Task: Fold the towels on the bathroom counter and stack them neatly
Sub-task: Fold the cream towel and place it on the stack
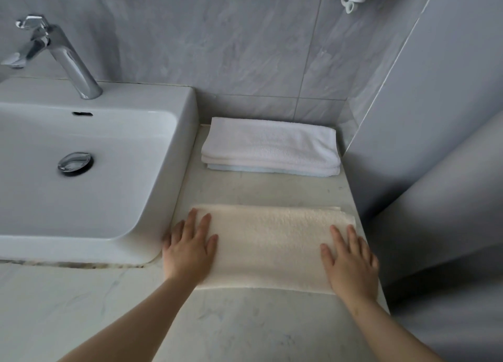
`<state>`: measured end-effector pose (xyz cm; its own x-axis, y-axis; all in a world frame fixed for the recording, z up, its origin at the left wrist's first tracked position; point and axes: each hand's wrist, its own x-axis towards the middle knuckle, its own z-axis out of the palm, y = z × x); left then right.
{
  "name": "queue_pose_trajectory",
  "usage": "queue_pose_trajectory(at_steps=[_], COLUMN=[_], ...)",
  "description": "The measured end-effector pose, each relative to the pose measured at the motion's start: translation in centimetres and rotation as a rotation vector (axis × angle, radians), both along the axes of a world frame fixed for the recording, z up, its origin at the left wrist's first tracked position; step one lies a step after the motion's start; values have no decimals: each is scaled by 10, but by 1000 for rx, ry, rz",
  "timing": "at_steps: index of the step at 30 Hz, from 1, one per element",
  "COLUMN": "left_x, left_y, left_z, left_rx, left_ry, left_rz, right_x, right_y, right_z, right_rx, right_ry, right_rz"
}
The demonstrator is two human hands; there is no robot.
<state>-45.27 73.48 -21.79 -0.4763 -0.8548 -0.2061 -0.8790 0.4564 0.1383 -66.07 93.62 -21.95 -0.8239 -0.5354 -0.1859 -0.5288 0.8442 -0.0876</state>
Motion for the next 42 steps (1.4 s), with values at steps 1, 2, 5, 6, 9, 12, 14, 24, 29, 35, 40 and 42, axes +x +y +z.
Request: queue_pose_trajectory(at_steps=[1,2,5,6,9,12,14,24,29,35,40,42], left_x=[1,1,-3,-5,-7,-8,-9,-50,-80,-116,-146,-155], left_y=[3,6,6,5,-1,-10,-15,-53,-89,-135,-172,-184], left_z=[2,4,13,15,21,27,30,80,108,132,129,124], left_rx=[-26,-44,59,108,241,410,487,271,168,130,196,225], left_ry=[13,40,147,157,194,271,328,424,464,554,594,586], left_rz=[60,130,348,397,483,497,471,255,203,226,246,262], right_x=[2,4,7,6,-2,-16,-23,-41,-63,-108,-145,-158], right_y=[0,-1,-5,-6,-6,-9,-11,-43,-70,-108,-145,-158], right_z=[2,4,7,9,16,21,24,60,93,122,126,121], right_rx=[-16,-32,-101,-132,-232,-342,-419,-504,-602,-729,-702,-692], right_ry=[17,39,51,30,-115,-361,-467,-347,-231,-172,-170,-175], right_rz=[-14,-29,-140,-205,-388,-498,-516,-285,-251,-267,-281,-282])
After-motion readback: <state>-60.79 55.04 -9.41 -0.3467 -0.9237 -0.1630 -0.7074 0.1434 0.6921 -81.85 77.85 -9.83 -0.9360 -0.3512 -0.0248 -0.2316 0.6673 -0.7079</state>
